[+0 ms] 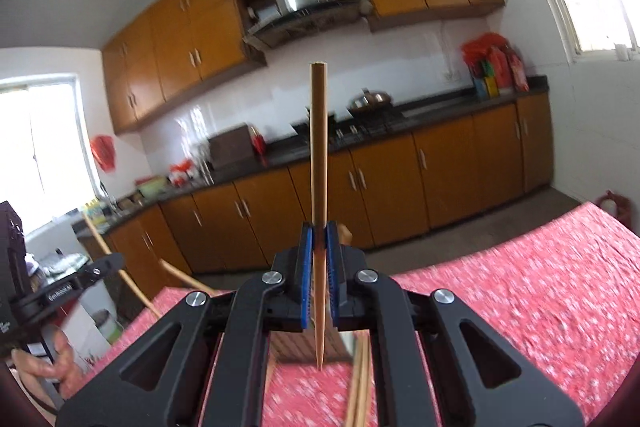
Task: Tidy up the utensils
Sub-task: 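Raise the left gripper's chopstick into the holder while the right gripper inserts its chopstick, then open the left gripper to drop its chopstick while the right gripper releases its chopstick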
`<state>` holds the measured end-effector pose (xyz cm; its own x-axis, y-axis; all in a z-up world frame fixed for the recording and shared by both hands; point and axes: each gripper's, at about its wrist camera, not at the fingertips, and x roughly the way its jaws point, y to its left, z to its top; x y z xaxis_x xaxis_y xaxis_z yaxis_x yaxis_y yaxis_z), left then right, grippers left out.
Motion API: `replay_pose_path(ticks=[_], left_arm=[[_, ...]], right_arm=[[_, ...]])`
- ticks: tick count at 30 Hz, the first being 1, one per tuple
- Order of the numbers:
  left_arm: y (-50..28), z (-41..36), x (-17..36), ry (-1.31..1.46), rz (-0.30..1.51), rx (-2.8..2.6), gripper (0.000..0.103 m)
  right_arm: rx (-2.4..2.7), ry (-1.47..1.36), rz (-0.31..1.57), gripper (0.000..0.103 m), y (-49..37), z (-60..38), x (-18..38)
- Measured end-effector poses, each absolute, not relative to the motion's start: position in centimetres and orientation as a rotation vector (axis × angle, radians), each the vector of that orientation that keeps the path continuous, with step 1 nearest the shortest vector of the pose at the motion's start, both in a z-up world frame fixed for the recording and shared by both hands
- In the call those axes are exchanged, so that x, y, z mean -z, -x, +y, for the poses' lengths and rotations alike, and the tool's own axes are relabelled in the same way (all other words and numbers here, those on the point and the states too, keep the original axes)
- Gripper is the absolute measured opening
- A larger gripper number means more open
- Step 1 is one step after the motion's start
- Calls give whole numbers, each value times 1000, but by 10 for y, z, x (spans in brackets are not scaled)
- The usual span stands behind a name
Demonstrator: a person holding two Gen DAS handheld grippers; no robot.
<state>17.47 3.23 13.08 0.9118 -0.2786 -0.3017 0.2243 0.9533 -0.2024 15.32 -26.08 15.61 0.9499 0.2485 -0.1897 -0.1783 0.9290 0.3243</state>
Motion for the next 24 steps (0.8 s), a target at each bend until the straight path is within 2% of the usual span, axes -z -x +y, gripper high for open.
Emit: replay_pose_path(ticks=[7, 12, 20, 22, 24], left_arm=[[-203, 0, -172, 164, 185, 220, 8], [-233, -9, -170, 188, 140, 181, 8], [-279, -15, -129, 214, 298, 200, 8], [-282, -13, -124, 213, 322, 197, 10], [-281, -10, -125, 208, 325, 189, 12]], right_arm=[[-195, -301, 113, 8, -179, -246, -176], [-175, -298, 104, 8, -203, -244, -167], [-168, -261, 230, 9, -229, -233, -135], [-173, -258, 249, 17, -229, -231, -133], [-162, -254, 256, 36, -227, -232, -134]])
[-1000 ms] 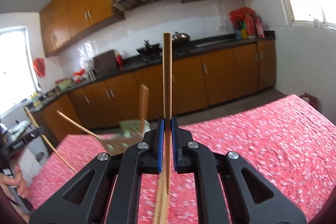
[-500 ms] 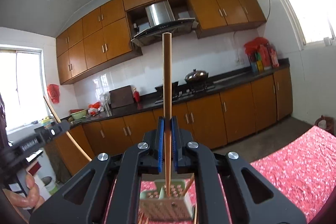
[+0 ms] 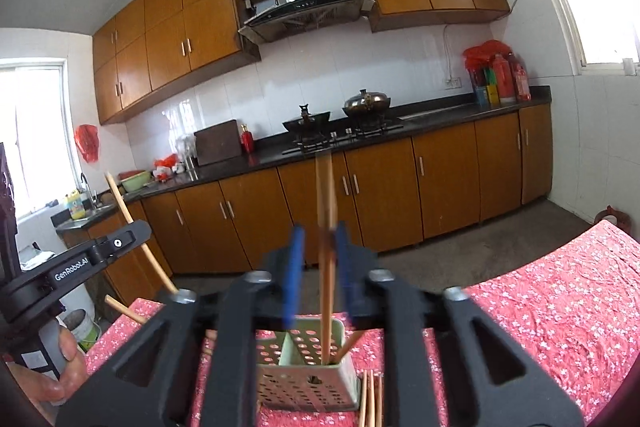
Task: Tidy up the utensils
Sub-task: 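Open the left gripper to drop its chopstick while the right gripper releases its chopstick, then lower the left gripper onto a third chopstick and close while the right gripper grasps one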
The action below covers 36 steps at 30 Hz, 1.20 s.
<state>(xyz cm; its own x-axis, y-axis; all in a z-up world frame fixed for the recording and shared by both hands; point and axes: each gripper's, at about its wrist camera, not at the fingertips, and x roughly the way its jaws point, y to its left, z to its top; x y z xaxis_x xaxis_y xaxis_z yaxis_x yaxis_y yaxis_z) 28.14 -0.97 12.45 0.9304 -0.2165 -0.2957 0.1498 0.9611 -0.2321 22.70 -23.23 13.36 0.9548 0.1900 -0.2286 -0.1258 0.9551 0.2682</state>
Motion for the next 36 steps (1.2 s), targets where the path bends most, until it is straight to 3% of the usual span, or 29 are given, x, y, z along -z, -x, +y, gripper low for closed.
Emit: replay_pose_path(ticks=[8, 13, 20, 24, 26, 36], left_arm=[[-245, 17, -140, 224, 277, 164, 22], [-210, 43, -134, 236, 300, 134, 23], [-187, 71, -71, 167, 446, 29, 23], [-191, 77, -20, 153, 586, 19, 23], [-193, 76, 4, 160, 660, 35, 23], [-188, 53, 58, 151, 799, 126, 23]], right_arm=[[-129, -245, 224, 37, -196, -248, -152], [-78, -260, 265, 37, -166, -273, -143], [-18, -242, 577, 37, -171, -290, -58], [-129, -271, 819, 18, -184, -276, 8], [-168, -279, 896, 16, -187, -267, 30], [-218, -229, 983, 15, -189, -243, 61]])
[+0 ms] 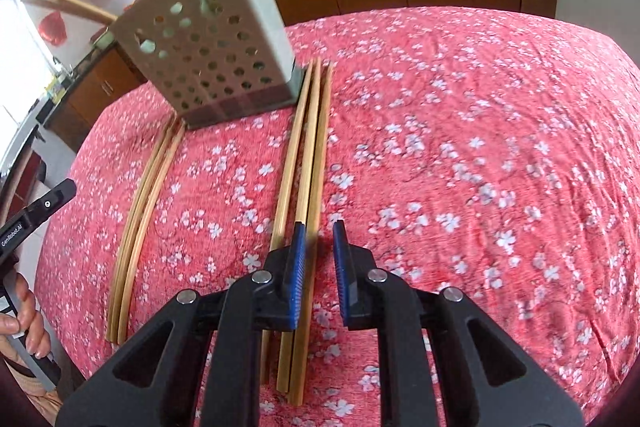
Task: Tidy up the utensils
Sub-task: 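Lower the left gripper onto a third chopstick and close while the right gripper grasps one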
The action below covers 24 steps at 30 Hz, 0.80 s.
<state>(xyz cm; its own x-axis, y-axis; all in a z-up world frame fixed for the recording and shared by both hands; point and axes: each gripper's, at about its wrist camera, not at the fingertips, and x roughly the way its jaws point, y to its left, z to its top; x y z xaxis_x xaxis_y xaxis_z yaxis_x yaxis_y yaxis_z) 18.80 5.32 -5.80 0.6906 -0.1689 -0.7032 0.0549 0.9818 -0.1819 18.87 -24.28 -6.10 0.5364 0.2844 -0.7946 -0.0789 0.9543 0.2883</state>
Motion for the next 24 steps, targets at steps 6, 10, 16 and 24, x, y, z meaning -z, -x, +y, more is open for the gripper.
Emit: replay_pose_path(ticks=[6, 10, 16, 24], left_arm=[[-191, 44, 70, 146, 845, 166, 23], [-191, 36, 78, 142, 871, 195, 23], [-188, 22, 89, 113, 899, 246, 18], [-193, 16, 105, 89, 943, 227, 13]], right_arm=[[-139, -130, 980, 10, -199, -235, 65], [-129, -144, 984, 10, -203, -236, 67], [-60, -175, 964, 8, -201, -257, 68], [-72, -185, 958, 8, -203, -259, 68]])
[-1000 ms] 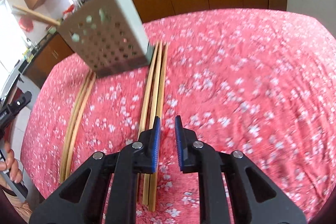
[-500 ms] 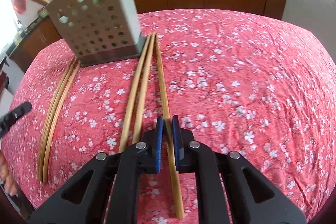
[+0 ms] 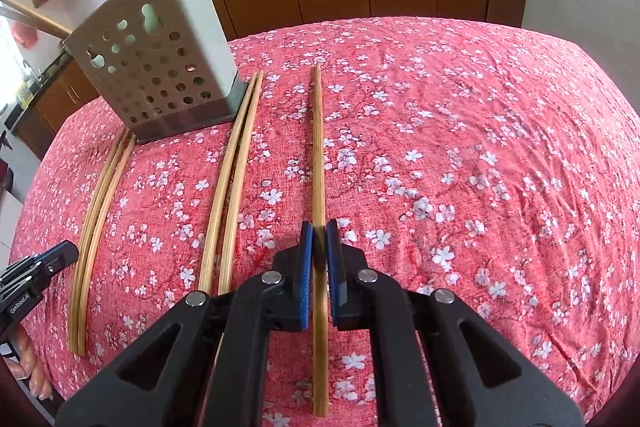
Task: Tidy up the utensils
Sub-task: 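Lower the left gripper onto a third chopstick and close while the right gripper grasps one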
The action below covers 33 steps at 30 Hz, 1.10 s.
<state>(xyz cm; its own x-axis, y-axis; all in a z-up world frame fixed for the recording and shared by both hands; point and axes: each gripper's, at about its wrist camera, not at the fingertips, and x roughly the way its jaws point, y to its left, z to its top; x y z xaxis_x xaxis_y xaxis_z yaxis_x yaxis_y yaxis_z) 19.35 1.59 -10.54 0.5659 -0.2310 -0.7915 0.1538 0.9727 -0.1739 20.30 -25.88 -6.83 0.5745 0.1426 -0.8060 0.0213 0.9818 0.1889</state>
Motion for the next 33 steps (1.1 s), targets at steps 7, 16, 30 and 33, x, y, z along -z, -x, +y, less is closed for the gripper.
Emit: replay_pose_path(ticks=[7, 16, 30, 33], left_arm=[[-191, 12, 108, 19, 955, 198, 11], [-202, 28, 107, 50, 928, 127, 8], [-233, 58, 107, 134, 883, 88, 10], [-233, 57, 106, 129, 883, 82, 10]], right_arm=[[-78, -141, 963, 9, -189, -260, 64], [-70, -153, 940, 8, -184, -263, 64], [22, -132, 894, 9, -216, -270, 67], [23, -130, 895, 9, -218, -270, 67]])
